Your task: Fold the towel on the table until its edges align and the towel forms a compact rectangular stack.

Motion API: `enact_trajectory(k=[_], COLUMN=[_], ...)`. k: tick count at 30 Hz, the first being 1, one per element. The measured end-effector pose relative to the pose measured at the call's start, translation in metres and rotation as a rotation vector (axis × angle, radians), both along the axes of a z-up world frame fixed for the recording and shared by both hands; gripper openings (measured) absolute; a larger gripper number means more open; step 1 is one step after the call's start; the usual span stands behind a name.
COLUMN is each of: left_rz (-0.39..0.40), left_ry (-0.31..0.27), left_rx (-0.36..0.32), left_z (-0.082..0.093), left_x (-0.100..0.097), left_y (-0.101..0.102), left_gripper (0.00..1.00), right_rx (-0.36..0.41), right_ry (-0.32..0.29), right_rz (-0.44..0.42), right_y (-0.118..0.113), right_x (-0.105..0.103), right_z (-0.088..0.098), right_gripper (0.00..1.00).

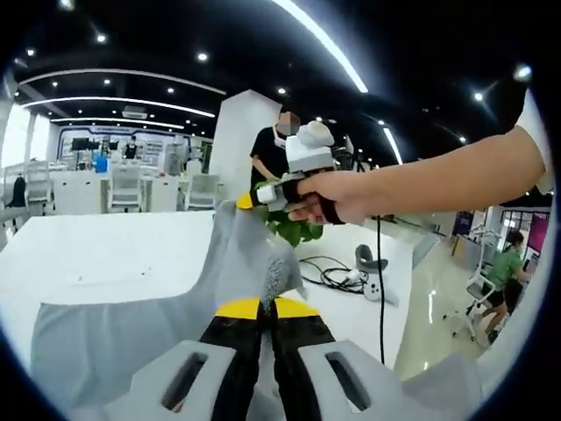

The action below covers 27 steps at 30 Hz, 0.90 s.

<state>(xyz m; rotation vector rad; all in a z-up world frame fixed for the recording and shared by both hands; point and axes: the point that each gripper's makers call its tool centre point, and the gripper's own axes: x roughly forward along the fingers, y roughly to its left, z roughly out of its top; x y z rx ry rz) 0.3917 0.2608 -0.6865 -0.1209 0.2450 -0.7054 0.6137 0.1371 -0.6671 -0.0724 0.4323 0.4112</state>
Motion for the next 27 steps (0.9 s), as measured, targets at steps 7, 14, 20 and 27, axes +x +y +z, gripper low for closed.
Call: enact_trajectory(k=[7,14,20,27], left_rz=[0.058,0.1,0.125,0.17], left_ry=[-0.004,-0.03,-0.044,-0.03], left_rx=[-0.053,-0.031,-0.02,-0.033], left_z=[0.007,0.011,0.011,0.003], left_x=[-0.003,-0.009,-0.012,-0.015], left_y=[0.032,0.066,0.09,0.124], left_gripper=[0.03,0.03,0.03,0.03], right_rx=[-0.023,-0.04,-0.041,-0.055], right_ry=[-0.015,-0.017,-0.022,-0.006], right_rz=[0.035,0.092,0.132,0.164], right_y=[0.04,0.089,0.129,0.168], right_x=[0.002,0.002,0.002,0.0], right_z=[0.015,0.016,0.018,0.007], right_gripper=[0.03,0.03,0.03,0.03])
